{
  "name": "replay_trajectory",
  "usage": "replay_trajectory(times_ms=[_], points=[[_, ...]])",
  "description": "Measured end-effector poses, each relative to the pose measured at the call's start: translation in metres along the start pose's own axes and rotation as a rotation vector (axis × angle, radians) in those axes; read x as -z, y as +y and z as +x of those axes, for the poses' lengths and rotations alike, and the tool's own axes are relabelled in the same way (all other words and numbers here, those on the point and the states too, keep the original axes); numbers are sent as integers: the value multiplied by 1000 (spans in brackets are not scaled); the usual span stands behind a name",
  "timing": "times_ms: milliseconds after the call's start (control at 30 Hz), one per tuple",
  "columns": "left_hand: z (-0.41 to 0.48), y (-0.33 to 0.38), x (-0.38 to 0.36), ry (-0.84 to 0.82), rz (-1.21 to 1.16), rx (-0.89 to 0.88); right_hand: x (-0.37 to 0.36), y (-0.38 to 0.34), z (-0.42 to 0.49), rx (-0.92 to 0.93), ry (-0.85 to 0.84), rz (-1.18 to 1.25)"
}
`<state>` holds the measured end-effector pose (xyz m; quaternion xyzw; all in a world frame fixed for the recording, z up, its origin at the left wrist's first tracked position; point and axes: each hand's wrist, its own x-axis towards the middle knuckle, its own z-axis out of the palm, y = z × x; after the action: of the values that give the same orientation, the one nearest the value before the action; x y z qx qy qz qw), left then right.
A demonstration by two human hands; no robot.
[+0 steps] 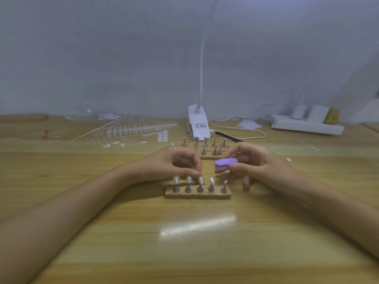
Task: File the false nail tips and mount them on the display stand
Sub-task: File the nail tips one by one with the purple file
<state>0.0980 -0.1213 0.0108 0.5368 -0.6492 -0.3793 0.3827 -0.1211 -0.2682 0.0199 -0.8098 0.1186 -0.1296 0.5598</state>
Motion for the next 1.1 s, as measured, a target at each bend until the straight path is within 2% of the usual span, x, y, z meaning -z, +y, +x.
replay_trajectory(times_ms=[67,167,267,367,467,500,633,733,867,1000,1100], points=[[0,1,-1,21,19,-11,-2,0,1,6,31,-62],[1,1,-3,203,59,-48,-10,-2,5,52,47,-200],[8,0,-6,312,127,-112,-20,-2,9,68,50,-151],[13,-1,-11,299,243,-162,-26,0,10,16,89,35],[12,-2,-13,282,230,-170,-22,2,9,-12,236,250],[12,-3,-12,303,221,-178,-21,3,9,-15,251,262],[13,-3,-10,357,197,-189,-26,3,8,-4,124,150],[12,-3,-11,375,161,-183,-23,1,9,7,209,288],[12,-2,-11,408,169,-179,-25,1,8,-18,135,195],[12,1,-14,391,162,-165,-22,1,9,-16,244,335],[12,0,-13,395,171,-170,-26,0,8,-33,147,199]])
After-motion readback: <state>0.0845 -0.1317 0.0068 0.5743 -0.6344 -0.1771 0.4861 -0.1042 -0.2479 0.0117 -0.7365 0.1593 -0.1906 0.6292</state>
